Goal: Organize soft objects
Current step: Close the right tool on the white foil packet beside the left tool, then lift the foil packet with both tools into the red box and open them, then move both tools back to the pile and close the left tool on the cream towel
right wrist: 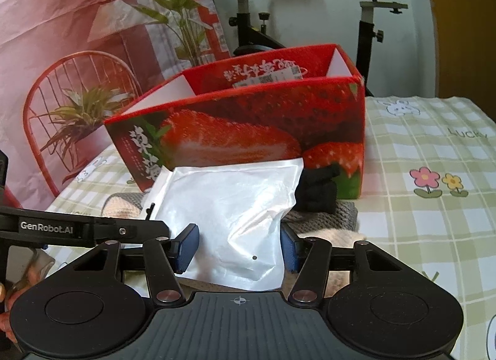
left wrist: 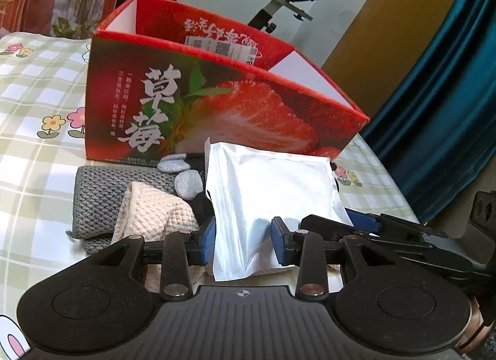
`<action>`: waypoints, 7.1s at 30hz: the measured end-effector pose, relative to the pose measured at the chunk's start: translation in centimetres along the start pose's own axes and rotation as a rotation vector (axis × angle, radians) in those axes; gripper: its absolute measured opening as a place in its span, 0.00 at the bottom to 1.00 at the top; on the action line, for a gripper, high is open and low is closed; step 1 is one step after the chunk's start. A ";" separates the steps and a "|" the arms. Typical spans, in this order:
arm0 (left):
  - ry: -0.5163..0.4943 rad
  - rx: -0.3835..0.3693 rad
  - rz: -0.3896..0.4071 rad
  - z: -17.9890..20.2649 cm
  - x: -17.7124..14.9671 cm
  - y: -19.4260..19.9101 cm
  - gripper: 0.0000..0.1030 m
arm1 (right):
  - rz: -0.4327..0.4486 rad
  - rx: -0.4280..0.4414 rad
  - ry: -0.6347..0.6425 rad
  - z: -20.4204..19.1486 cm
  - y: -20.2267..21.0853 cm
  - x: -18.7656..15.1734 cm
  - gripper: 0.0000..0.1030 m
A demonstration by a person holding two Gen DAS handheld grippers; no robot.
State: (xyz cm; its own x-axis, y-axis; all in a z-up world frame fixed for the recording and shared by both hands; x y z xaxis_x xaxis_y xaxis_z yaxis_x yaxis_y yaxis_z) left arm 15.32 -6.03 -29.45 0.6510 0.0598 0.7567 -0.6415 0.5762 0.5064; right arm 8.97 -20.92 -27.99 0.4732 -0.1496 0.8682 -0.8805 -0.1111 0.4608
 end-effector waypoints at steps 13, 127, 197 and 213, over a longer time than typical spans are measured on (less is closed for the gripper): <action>-0.029 -0.016 0.114 1.4 1.9 3.9 0.37 | 0.081 0.019 0.070 -2.4 2.6 2.8 0.49; -0.242 0.104 0.117 0.1 14.7 -7.1 0.17 | 0.080 -0.099 0.184 4.3 -9.3 13.1 0.18; -0.107 0.147 0.063 -3.1 -1.2 2.8 0.08 | 0.042 -0.156 0.034 2.5 0.6 -3.1 0.55; -0.030 0.199 0.053 -5.0 -1.6 3.8 0.08 | 0.020 -0.100 0.034 1.3 0.6 -3.5 0.39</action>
State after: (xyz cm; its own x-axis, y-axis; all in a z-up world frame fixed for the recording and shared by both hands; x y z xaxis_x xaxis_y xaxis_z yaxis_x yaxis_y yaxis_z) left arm 13.85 0.12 -30.81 0.6040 0.0596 0.7948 -0.7437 0.4006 0.5352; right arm 6.82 -21.78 -31.00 0.4555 -0.1169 0.8825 -0.8891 -0.0094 0.4576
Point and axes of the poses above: each gripper's, at about its wrist camera, not at the fingertips, and y roughly against the way its jaws point, z to its right, x to its top, the point moved 7 cm from there along -y, roughly the way its jaws point, and after that the axes turned 8 degrees about z, right-handed, at the moved point
